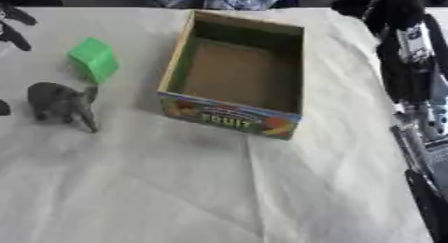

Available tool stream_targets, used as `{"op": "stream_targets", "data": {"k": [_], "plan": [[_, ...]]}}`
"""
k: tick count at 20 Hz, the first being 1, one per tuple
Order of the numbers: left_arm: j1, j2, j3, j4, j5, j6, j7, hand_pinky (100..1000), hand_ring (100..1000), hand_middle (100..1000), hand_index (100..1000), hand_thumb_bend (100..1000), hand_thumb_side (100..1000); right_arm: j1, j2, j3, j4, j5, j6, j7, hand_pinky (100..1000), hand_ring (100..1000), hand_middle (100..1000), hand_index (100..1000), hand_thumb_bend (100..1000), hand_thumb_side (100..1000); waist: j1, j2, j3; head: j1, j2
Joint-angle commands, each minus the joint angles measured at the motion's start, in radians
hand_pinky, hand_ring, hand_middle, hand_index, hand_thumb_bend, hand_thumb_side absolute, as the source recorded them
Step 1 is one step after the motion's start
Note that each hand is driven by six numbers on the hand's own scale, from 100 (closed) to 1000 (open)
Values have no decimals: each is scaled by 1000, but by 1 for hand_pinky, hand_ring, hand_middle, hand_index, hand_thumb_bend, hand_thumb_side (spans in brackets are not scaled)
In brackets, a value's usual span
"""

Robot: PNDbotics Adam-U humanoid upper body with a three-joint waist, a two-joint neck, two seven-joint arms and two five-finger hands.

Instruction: Pick up objects on the table and place them in the box.

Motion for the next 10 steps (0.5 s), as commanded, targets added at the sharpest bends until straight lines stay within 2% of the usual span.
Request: {"op": "stream_targets", "data": {"k": [1, 10], "plan": [[-27, -3, -7, 32, -15, -10, 0, 712, 837, 1000, 864, 508, 497, -8, -12, -5, -20, -9, 3, 2, 812, 738, 734, 962, 388, 1000, 4, -22, -3, 4, 0], [-43, -53, -40, 138, -11, -11, 0, 663, 799, 1000, 866, 530, 515, -10, -5, -6, -20, -10, 8, 6, 811, 738, 729, 963, 387, 1000, 3, -17, -11, 9, 1]]}}
